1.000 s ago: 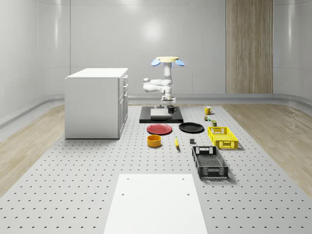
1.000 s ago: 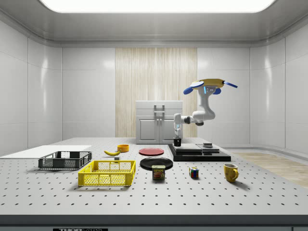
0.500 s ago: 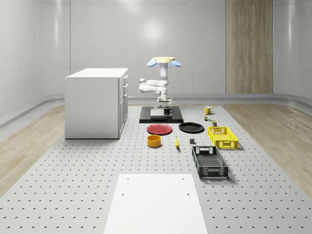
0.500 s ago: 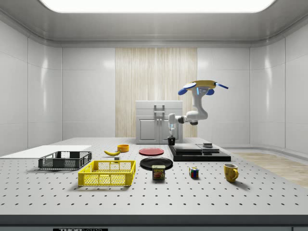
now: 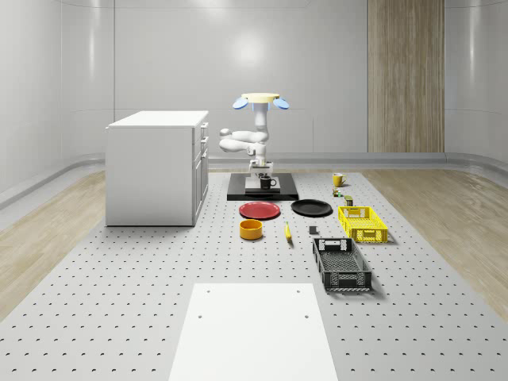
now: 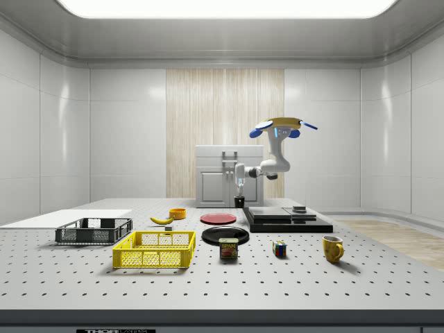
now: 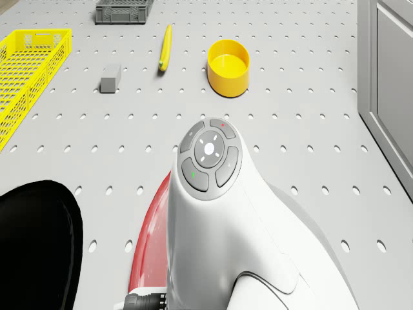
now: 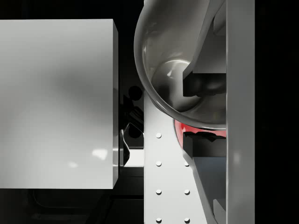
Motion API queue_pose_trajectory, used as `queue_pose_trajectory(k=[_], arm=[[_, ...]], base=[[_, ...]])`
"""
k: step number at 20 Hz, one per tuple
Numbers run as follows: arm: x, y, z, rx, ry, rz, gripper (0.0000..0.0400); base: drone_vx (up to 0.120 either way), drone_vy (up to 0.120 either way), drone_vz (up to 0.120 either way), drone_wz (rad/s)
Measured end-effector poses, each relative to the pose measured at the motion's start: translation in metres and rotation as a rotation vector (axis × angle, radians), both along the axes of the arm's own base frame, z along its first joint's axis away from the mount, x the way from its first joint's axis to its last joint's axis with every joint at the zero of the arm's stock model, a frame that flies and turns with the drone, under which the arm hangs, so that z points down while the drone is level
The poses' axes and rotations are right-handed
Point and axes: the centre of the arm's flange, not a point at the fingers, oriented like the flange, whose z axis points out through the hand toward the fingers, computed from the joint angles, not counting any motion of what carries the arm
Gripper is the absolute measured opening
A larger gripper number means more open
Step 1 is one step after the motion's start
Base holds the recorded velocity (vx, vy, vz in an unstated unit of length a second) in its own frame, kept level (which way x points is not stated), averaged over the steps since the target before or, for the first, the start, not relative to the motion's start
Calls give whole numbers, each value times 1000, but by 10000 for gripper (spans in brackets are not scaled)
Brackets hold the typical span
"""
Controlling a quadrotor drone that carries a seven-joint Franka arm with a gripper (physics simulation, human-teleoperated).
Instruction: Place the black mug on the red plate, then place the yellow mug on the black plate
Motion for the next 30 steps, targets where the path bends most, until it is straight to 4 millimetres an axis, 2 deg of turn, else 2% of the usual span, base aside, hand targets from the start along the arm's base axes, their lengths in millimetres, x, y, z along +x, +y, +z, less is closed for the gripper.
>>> queue_pose_trajectory(k=[3,10,22,25,30], arm=[[0,0,0,0,0,0,110],[0,0,0,0,0,0,110],[0,0,0,0,0,0,110],[0,2,0,0,0,0,110],[0,19,0,0,0,0,110]], base=[[120,0,0,0],[120,0,-103,0],[120,0,0,0],[27,0,0,0],[0,0,0,0]])
